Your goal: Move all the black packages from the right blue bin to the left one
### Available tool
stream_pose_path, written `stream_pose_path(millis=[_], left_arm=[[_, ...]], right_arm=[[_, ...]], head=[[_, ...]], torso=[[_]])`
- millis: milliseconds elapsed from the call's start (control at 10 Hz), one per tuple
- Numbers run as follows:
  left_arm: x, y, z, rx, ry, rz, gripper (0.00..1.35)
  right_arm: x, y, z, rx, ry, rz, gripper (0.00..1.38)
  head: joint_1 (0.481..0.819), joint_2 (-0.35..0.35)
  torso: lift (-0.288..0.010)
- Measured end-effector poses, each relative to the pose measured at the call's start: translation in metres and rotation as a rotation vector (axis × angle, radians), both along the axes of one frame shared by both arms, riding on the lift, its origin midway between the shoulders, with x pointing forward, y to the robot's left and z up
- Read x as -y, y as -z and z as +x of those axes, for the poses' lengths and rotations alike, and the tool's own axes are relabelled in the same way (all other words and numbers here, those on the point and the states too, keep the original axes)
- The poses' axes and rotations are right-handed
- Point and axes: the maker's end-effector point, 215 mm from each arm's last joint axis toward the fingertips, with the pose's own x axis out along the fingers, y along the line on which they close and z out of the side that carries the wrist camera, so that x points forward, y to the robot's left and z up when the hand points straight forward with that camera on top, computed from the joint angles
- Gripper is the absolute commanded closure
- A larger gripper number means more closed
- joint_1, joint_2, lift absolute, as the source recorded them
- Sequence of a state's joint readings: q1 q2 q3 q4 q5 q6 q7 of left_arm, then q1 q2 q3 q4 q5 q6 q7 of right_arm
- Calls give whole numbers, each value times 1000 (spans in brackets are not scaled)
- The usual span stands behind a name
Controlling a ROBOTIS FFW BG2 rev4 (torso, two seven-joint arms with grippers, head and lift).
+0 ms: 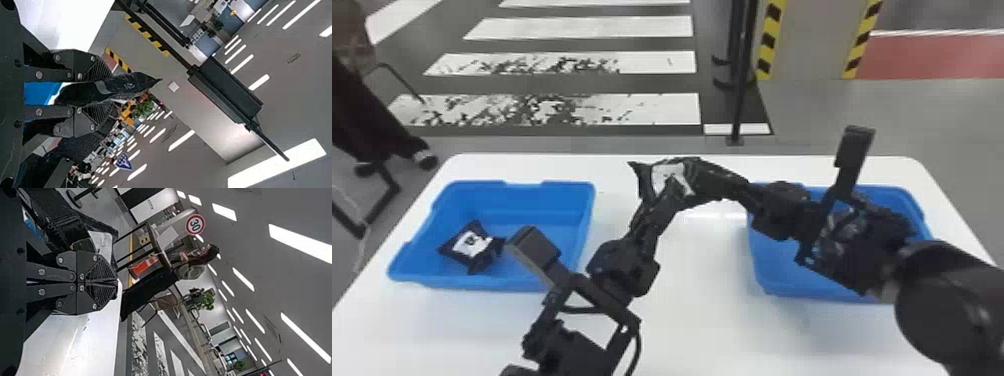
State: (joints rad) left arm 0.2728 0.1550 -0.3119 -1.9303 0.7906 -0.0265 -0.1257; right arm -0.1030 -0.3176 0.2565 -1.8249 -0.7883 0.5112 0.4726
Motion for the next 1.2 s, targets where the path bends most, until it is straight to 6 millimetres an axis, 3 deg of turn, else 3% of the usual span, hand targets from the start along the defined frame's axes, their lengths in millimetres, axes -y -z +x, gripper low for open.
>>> stream_pose_path(millis=[200,300,400,500,600,700,800,900,1000,1100,1200], left_arm=[[-23,-13,7,50,-69,24,1205],[-50,-15,16,76,-140,76,1205],[-97,-12,31,117,-255,194,1205],[-158,-4,45,146,-391,361,1205],[-220,3,54,158,-523,532,1205],[-264,12,57,143,-608,643,1204],[-290,24,56,110,-656,672,1001],[-301,33,54,82,-675,656,527],[-302,37,52,72,-680,631,170],[-294,37,50,81,-671,606,87],[-281,28,49,119,-660,576,144]], right_arm=[[1,-1,1,3,1,12,1047],[3,-1,3,7,7,27,1038],[6,-1,6,10,18,38,835],[9,3,7,6,24,41,397],[11,7,6,1,27,39,223],[14,8,6,3,29,38,205],[16,9,6,7,33,33,205],[19,8,7,20,39,17,206],[27,8,10,34,57,-7,206],[42,11,14,47,90,-51,211],[65,13,18,62,143,-118,211]], head=[[695,63],[690,86],[678,132],[671,194],[667,258],[666,285],[670,318],[675,329],[679,322],[681,311],[682,276]], torso=[[-168],[-168],[-168],[-168],[-168],[-168],[-168],[-168],[-168],[-168],[-168]])
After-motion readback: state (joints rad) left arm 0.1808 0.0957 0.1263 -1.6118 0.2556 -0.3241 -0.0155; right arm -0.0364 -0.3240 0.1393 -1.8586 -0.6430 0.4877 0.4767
